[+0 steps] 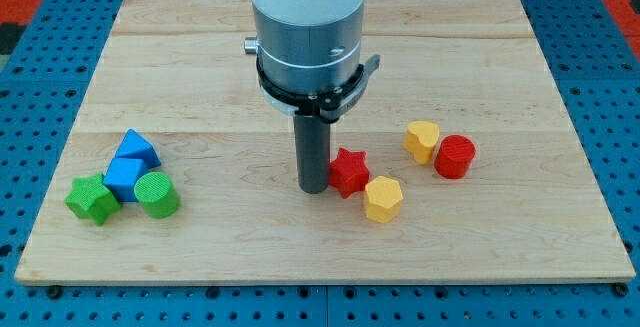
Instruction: Slide the yellow hexagon along with red star towards the center
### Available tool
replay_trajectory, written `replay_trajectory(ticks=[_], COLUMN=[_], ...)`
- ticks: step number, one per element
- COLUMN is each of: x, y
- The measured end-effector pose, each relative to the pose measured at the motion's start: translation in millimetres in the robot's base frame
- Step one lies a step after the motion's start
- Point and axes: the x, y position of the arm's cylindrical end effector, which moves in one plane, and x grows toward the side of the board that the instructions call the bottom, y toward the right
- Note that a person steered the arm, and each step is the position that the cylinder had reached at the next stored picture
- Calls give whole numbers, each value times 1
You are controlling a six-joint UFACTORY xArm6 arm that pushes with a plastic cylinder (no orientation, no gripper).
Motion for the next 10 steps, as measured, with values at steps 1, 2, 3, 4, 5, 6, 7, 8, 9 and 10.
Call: replay_trajectory(ticks=[1, 2, 3, 4, 5, 6, 7, 8, 9, 10], x=[11, 58, 79, 77, 63, 59, 40, 16, -7, 9], y=[0, 10, 102, 95, 86, 108, 61, 24, -10, -12])
